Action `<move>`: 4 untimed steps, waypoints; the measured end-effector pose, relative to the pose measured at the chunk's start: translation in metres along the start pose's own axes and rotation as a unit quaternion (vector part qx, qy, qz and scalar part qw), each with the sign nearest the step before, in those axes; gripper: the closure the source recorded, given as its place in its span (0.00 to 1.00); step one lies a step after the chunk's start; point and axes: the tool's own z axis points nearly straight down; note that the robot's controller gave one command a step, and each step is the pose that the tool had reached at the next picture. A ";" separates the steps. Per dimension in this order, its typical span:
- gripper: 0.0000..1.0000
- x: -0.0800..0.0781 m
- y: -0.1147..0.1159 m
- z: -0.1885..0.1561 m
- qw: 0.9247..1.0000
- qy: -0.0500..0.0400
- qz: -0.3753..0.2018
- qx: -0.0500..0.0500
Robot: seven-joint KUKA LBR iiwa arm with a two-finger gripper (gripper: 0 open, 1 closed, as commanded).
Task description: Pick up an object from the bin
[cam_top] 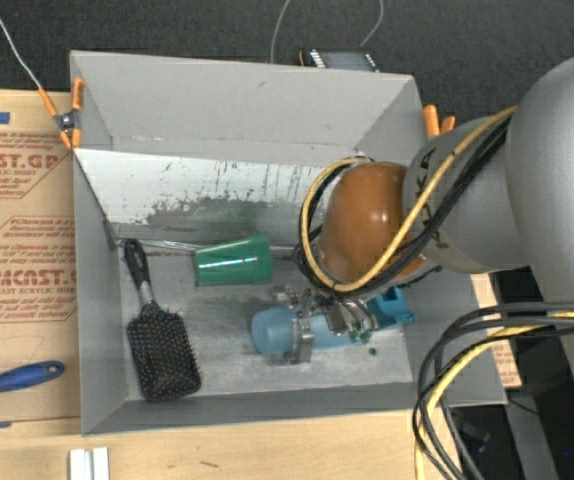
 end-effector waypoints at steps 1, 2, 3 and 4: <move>1.00 0.000 0.000 0.000 1.000 0.000 0.000 0.000; 1.00 0.000 0.000 0.000 1.000 0.000 0.000 0.000; 1.00 0.000 0.000 0.000 1.000 0.000 0.000 0.000; 1.00 0.000 0.000 0.000 1.000 0.000 0.000 0.000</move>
Offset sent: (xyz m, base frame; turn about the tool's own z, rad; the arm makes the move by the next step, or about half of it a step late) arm 0.0000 0.0000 0.0000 0.0000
